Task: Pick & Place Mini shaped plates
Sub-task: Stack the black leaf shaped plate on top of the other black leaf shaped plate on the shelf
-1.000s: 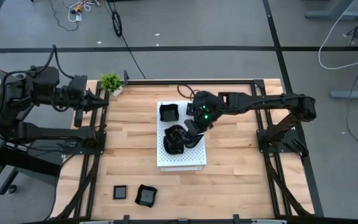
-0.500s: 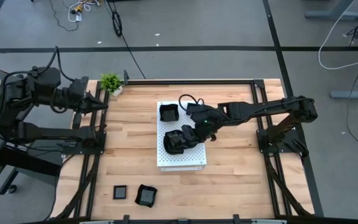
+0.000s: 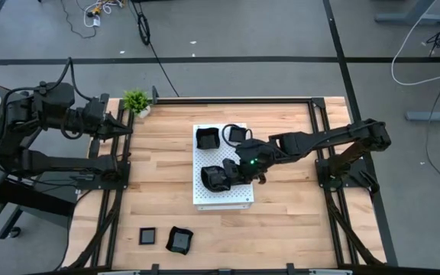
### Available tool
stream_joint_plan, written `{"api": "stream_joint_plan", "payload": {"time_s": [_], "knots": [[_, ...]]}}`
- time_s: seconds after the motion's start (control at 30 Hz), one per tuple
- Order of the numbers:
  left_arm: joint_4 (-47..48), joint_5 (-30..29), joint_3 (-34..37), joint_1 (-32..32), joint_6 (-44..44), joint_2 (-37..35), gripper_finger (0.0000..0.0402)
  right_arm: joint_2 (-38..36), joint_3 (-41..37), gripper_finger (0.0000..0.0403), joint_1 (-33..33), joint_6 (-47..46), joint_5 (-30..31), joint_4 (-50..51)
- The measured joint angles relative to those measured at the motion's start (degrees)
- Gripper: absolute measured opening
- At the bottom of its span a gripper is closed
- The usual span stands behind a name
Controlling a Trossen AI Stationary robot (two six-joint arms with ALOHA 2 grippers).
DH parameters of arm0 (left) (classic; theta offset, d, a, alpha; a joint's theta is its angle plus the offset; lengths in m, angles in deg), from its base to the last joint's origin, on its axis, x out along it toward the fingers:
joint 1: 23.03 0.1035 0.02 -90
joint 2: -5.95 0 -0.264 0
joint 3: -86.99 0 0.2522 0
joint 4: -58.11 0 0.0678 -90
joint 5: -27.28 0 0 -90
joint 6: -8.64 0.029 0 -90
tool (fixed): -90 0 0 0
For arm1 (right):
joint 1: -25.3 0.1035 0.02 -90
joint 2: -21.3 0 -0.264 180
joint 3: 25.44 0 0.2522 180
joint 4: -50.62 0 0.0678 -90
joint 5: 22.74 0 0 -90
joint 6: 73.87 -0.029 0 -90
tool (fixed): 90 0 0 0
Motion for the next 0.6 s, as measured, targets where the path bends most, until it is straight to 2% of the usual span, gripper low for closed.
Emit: {"api": "stream_joint_plan", "payload": {"time_s": [0.2,0.6], "knots": [[0.0,-0.1,0.0,0.0,0.0,0.0,0.0014,0.0,0.0,0.0003,0.5,-3.6,5.5,-0.3],[0.0,-0.1,0.0,0.0,0.0,0.0,0.0009,4.1,0.0,0.0003,1.9,-6.8,7.2,-5.3]]}}
